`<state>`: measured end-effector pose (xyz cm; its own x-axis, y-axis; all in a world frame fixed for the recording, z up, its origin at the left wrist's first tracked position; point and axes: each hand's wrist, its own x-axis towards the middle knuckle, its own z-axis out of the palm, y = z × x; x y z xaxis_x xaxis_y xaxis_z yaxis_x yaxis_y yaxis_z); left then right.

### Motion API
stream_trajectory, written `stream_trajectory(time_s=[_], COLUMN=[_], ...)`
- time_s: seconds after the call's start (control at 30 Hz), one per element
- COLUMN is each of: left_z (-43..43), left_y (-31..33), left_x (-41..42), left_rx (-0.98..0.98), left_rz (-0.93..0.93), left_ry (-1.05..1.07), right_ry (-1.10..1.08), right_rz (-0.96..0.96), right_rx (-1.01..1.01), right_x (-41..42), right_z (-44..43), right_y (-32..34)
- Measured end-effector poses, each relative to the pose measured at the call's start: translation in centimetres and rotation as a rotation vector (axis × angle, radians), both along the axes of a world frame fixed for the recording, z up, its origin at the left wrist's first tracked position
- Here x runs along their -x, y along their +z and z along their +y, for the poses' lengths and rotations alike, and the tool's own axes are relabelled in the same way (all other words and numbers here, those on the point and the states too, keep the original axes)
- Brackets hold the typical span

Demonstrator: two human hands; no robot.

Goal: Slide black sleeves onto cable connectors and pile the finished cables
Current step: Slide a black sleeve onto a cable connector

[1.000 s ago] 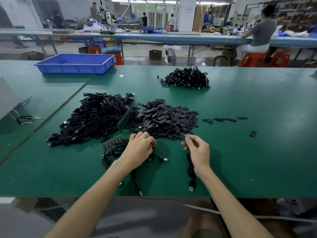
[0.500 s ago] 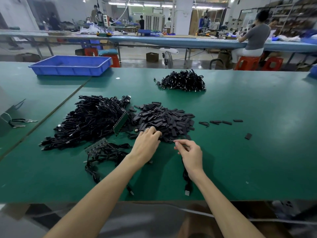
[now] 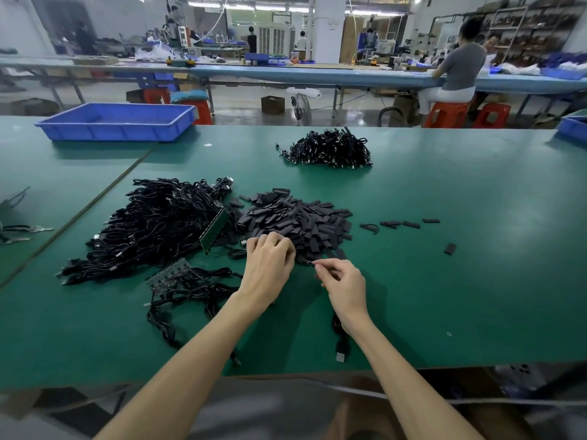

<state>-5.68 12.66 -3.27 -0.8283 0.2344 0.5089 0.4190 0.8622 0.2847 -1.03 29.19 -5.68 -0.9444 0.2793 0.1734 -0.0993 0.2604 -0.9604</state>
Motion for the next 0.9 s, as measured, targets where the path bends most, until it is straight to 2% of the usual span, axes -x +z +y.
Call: stream_trajectory(time_s=[0.13, 0.27, 0.57, 0.67, 0.8, 0.9], left_z=[0.0, -0.5, -1.4, -1.6, -1.7, -1.6], left_y=[0.2, -0.7, -1.8, -1.0, 0.1, 0.3], left_x=[-1.1, -1.9, -2.2, -1.9, -1.6, -1.4], left_rx=[-0.150, -0.042, 0.061, -0.048, -0.296, -0.330], left_rz=[-0.059, -0.017, -0.172, -0.255, -0.431, -0.464], left_ry=[-0.037, -0.019, -0.059, -0.054, -0.054, -0.031], right_ry=[0.012, 0.024, 0.041, 0.041, 0.045, 0.041], right_rz=[0.011, 0.004, -0.006, 0.000, 0.009, 0.022], right_rx=[-0.001, -0.001, -0.021, -0.015, -0.004, -0.002], right_x=[-0.2, -0.3, -0.3, -0.4, -0.7, -0.9], right_z=[0.0, -0.1, 0.0, 0.0, 0.1, 0.2], right_y=[0.1, 0.2, 0.0, 0.1, 0.4, 0.5])
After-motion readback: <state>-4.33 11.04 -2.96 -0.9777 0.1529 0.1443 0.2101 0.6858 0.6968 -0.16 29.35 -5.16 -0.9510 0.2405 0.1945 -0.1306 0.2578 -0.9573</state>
